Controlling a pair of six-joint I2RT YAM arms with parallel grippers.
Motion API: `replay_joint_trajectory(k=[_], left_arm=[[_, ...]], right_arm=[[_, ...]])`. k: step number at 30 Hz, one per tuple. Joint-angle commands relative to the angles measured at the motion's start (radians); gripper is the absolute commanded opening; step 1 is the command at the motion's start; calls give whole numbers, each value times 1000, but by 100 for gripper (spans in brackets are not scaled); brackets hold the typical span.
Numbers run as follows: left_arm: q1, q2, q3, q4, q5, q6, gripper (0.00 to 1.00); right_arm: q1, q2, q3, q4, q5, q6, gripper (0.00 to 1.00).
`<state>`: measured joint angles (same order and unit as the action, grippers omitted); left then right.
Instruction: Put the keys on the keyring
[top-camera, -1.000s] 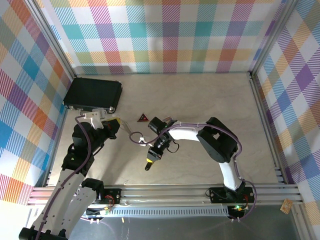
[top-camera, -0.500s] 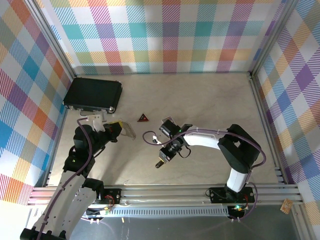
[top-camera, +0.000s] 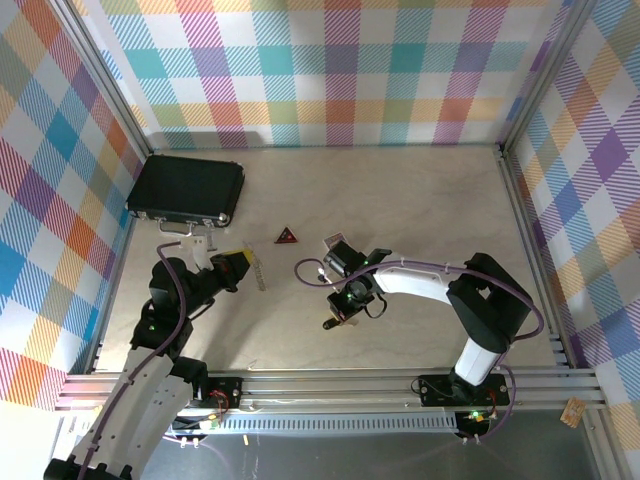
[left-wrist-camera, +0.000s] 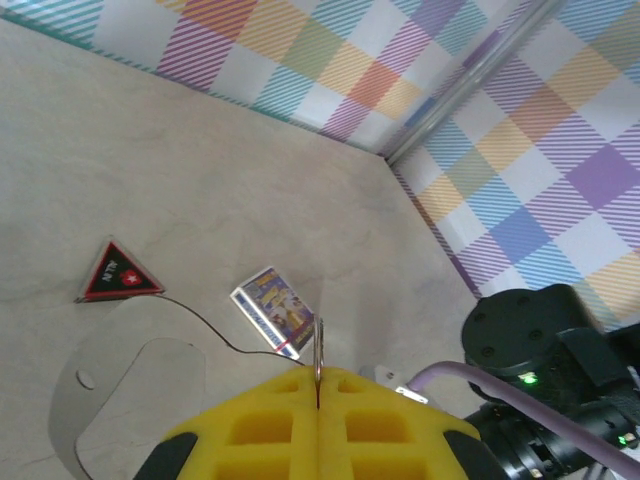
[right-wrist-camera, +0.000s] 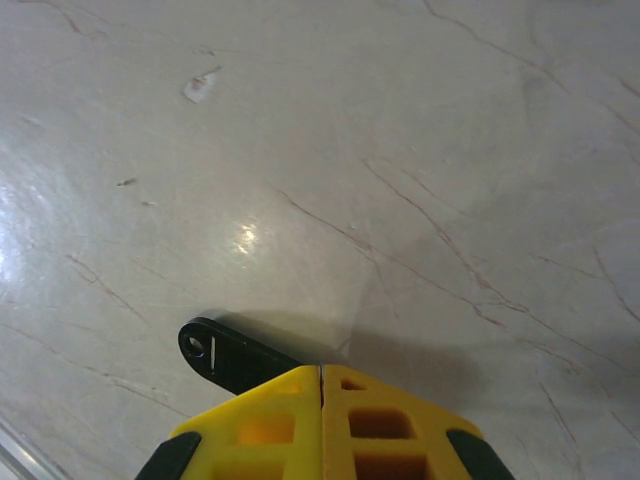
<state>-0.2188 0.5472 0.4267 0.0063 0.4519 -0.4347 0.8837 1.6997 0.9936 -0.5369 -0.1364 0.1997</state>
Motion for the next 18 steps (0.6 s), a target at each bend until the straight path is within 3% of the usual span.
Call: replay_joint_trajectory(k=[1, 8, 18], left_arm=[[-23, -18, -12, 63, 46, -14, 0], [-50, -18, -16, 98, 62, -12, 0], [-53, -21, -8, 127, 80, -20, 0]], right_arm=[[-2, -23, -6, -25, 30, 33, 0], [-3, -35, 1, -35, 43, 44, 8], [-3, -116, -38, -1, 17, 95, 40]])
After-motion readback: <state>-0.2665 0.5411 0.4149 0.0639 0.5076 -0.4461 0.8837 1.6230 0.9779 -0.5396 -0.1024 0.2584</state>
